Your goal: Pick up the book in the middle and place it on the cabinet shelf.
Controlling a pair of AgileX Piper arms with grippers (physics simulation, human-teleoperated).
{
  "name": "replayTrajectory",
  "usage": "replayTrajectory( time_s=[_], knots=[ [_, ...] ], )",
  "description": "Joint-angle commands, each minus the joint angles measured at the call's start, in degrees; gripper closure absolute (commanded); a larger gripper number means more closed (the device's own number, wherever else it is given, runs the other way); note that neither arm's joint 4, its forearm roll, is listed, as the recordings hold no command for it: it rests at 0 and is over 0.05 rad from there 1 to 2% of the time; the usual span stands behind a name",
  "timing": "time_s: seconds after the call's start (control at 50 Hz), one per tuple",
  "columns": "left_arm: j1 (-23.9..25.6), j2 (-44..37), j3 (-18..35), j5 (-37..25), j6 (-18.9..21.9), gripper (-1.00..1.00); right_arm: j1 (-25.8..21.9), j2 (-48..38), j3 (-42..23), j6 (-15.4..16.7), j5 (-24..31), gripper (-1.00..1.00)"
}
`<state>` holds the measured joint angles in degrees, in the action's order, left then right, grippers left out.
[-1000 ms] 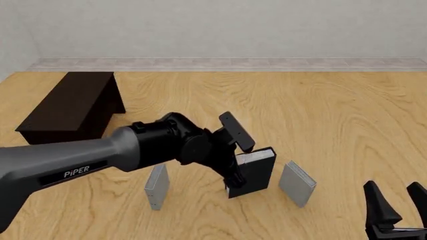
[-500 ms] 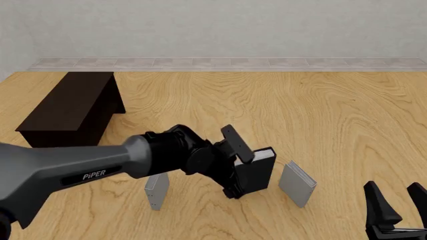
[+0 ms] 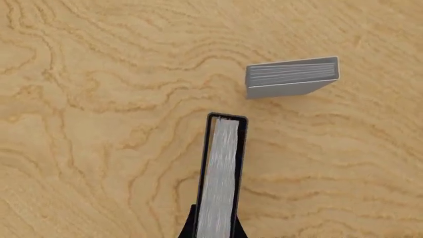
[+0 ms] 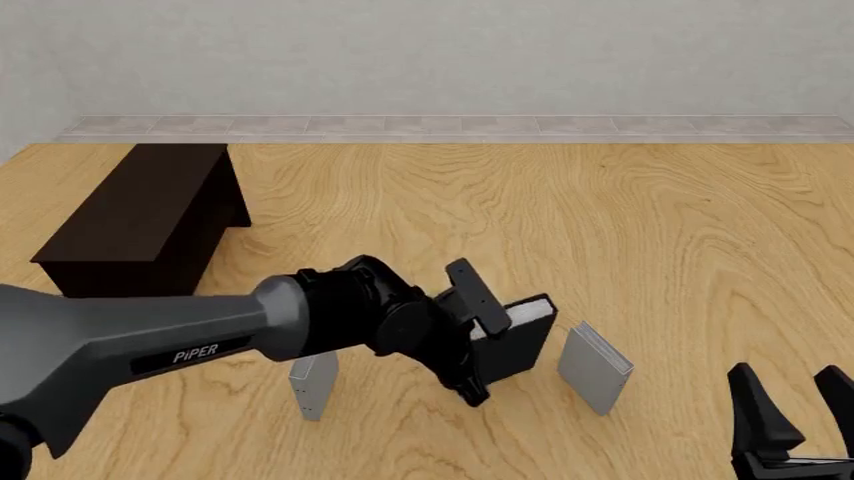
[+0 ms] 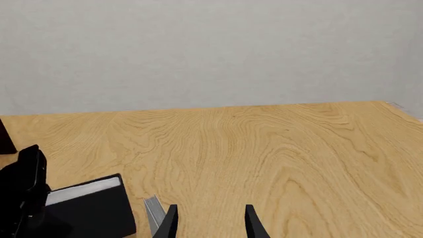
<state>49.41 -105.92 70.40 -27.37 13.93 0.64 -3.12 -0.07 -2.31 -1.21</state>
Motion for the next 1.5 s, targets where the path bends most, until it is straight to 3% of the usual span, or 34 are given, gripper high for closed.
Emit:
replayTrajectory(
  time_s=[0.02, 0.22, 0.28, 0.42, 0.62, 0.74, 0.8, 0.92, 1.14, 1.16, 1.4, 1.5],
  knots=[
    [0.87, 2.15, 0.97, -0.32, 0.97, 1.0, 0.03, 0.15, 0.04, 0.0, 0.13, -1.0],
    [0.01, 4.76, 1.66, -0.82, 2.96, 1.0, 0.04, 0.27, 0.03, -0.03, 0.27, -1.0],
    [-0.46, 6.35, 1.11, -0.52, 5.24, 1.0, 0.05, 0.35, 0.01, -0.01, 0.37, -1.0],
    [0.04, 8.6, 2.52, -1.68, 4.94, 1.0, 0.06, 0.38, -0.02, -0.03, 0.4, -1.0],
    [-0.82, 11.9, 0.1, -1.46, 6.81, 1.0, 0.08, 0.2, -0.05, -0.04, 0.25, -1.0],
    [-2.29, 14.14, -1.26, -0.99, 9.27, 1.0, 0.07, 0.39, -0.05, 0.06, 0.4, -1.0],
    [-4.53, 16.28, -2.33, -0.07, 12.61, 1.0, 0.13, -0.04, -0.04, 0.02, 0.01, -1.0],
    [-4.14, 19.52, -2.53, -0.93, 14.67, 1.0, 0.12, 0.26, -0.06, 0.03, 0.29, -1.0],
    [-8.84, 24.71, 1.47, -4.42, 19.51, 1.0, 0.16, 0.46, -0.01, -0.02, 0.44, -1.0],
    [-9.55, 25.75, 0.77, -4.02, 21.75, 1.0, 0.17, 0.64, -0.07, -0.02, 0.67, -1.0],
    [-15.81, 28.23, 4.33, -7.32, 23.64, 1.0, 0.2, 1.3, 0.03, -0.07, 1.23, -1.0],
    [-21.73, 28.85, 5.26, -7.29, 26.39, 1.0, 0.22, 1.39, 0.01, -0.04, 1.32, -1.0]
  ],
)
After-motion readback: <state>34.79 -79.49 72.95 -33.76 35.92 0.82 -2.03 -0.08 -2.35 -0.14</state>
